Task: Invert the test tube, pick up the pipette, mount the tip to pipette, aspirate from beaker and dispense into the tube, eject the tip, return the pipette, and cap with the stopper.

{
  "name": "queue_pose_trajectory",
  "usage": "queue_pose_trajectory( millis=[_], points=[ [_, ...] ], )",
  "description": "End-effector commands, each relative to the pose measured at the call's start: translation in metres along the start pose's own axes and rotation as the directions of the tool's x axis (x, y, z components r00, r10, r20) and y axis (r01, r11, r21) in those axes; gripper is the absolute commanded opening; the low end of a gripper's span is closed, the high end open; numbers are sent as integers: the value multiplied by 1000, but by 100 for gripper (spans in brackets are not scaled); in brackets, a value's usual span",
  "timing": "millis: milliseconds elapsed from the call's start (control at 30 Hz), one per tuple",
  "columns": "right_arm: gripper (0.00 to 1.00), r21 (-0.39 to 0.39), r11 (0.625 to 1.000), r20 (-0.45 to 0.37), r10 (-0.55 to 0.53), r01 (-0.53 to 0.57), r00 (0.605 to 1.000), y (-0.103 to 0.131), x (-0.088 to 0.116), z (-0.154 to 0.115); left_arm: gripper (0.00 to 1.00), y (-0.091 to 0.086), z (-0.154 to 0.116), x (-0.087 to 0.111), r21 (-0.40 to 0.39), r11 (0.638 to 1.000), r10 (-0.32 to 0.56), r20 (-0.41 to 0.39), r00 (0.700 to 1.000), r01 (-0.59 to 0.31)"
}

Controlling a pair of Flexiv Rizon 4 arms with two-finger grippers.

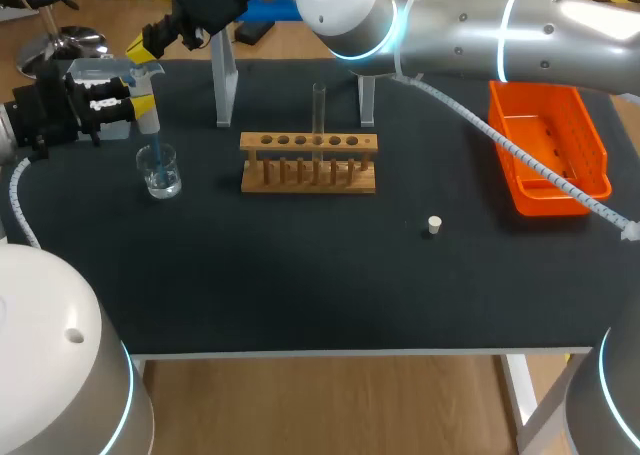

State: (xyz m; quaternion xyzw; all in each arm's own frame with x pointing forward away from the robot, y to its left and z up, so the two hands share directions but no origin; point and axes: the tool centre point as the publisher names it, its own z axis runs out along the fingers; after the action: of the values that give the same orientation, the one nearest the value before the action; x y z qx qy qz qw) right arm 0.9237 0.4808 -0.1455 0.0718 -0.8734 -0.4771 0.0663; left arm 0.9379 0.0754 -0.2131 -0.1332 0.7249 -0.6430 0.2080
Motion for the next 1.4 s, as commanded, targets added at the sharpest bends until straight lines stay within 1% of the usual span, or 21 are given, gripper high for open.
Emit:
queue_pose_trajectory(
  millis=[33,933,1300,1400],
  points=[
    [0,8,1000,-6,1,-1,1000,-2,-3,2,0,-3,0,-1,1,1000,1,0,1000,-1],
    [0,18,1000,-19,22,-21,1000,-15,3,8,0,-3,0,-1,1,1000,1,0,1000,-1],
    [0,22,999,-20,24,-24,1000,-16,3,9,0,-3,0,-1,1,1000,1,0,1000,-1],
    [0,12,1000,-14,11,-11,1000,-10,3,4,0,-3,0,-1,1,1000,1,0,1000,-1]
  ],
)
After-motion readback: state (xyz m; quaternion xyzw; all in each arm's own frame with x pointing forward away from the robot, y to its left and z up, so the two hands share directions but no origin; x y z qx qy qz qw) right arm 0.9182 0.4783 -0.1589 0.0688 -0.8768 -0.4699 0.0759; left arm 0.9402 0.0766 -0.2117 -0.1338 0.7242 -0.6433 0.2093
